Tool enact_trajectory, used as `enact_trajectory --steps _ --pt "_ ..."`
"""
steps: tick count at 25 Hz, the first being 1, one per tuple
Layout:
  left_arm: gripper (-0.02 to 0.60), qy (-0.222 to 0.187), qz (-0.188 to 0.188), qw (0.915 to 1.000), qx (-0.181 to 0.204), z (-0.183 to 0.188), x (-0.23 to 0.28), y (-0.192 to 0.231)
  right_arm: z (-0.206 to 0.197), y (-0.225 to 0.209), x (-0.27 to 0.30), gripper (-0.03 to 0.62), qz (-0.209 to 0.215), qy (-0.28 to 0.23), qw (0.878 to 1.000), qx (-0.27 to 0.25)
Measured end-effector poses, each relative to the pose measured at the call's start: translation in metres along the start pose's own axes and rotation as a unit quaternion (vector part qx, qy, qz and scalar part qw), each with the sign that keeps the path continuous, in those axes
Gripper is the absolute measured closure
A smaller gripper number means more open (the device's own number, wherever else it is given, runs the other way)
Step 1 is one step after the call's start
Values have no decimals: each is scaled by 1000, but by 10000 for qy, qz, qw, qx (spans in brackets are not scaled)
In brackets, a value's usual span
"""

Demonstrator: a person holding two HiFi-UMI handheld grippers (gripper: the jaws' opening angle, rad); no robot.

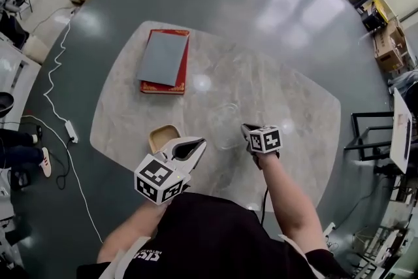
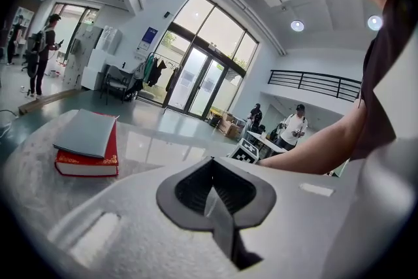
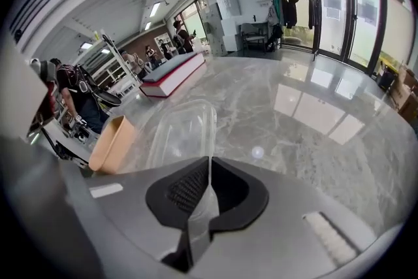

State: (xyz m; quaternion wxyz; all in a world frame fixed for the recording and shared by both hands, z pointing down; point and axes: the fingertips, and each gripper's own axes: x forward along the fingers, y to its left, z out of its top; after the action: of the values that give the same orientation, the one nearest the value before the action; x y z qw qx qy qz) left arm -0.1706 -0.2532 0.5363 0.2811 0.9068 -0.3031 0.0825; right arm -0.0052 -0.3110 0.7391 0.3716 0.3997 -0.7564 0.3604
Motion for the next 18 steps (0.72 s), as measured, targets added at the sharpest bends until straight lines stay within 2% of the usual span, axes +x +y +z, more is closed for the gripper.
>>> enact_trajectory --steps 8,18 --pt "578 -187 289 9990 268 16 13 -49 10 -9 -75 580 546 -907 9942 188" --pt "578 -349 412 9963 671 45 34 -95 10 -24 -195 580 916 -2115 9724 359"
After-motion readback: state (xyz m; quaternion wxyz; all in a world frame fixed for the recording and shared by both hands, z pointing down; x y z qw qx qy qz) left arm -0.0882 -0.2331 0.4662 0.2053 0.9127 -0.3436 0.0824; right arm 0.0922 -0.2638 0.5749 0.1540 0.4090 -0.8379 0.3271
